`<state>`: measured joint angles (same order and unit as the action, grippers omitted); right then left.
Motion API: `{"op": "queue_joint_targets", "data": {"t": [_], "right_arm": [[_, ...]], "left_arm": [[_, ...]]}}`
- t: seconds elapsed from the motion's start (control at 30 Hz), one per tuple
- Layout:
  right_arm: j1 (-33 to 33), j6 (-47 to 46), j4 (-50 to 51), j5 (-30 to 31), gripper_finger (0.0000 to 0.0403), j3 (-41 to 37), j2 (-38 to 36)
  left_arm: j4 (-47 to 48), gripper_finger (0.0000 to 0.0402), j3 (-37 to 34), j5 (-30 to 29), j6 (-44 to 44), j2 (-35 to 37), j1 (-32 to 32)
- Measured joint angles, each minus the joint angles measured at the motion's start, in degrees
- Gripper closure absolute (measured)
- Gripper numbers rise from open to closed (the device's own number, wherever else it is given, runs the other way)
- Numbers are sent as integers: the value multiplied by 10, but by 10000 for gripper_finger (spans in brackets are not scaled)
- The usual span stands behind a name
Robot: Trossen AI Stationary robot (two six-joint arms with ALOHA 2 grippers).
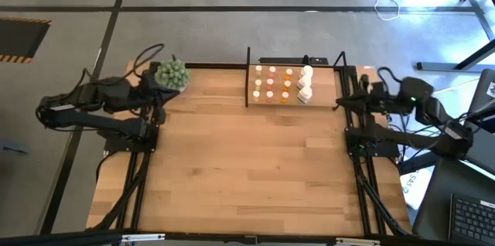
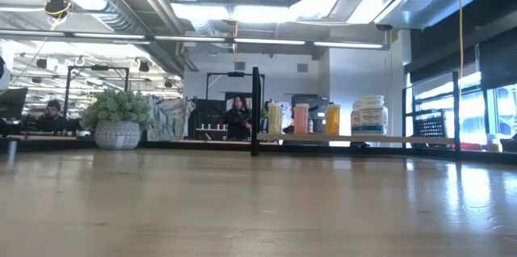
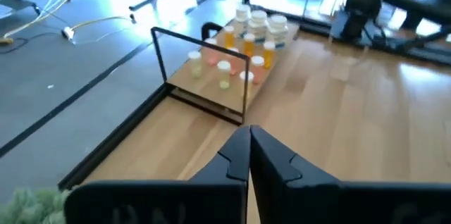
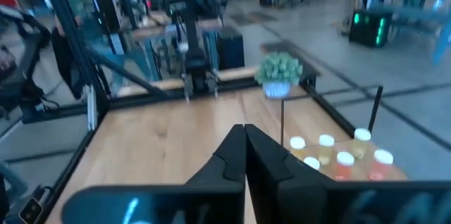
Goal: Pick and place medicine bottles onto shelf by color
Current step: Return to Home Position
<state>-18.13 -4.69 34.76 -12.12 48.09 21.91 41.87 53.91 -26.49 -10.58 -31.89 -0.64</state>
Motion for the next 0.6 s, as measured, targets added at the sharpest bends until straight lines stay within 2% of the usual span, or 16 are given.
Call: {"op": "queue_joint_targets", "data": {"t": [0.17,0.37,0.6], "right_arm": [[0,-1,-3,1,401,-43,-109],[0,-29,-4,29,401,-79,-214],[0,-26,-8,35,401,-107,-207]], "left_arm": [[-13,401,-57,-5,-29,84,1],[-67,401,-132,-3,-26,186,1],[-98,401,-209,-2,-24,292,1]]}}
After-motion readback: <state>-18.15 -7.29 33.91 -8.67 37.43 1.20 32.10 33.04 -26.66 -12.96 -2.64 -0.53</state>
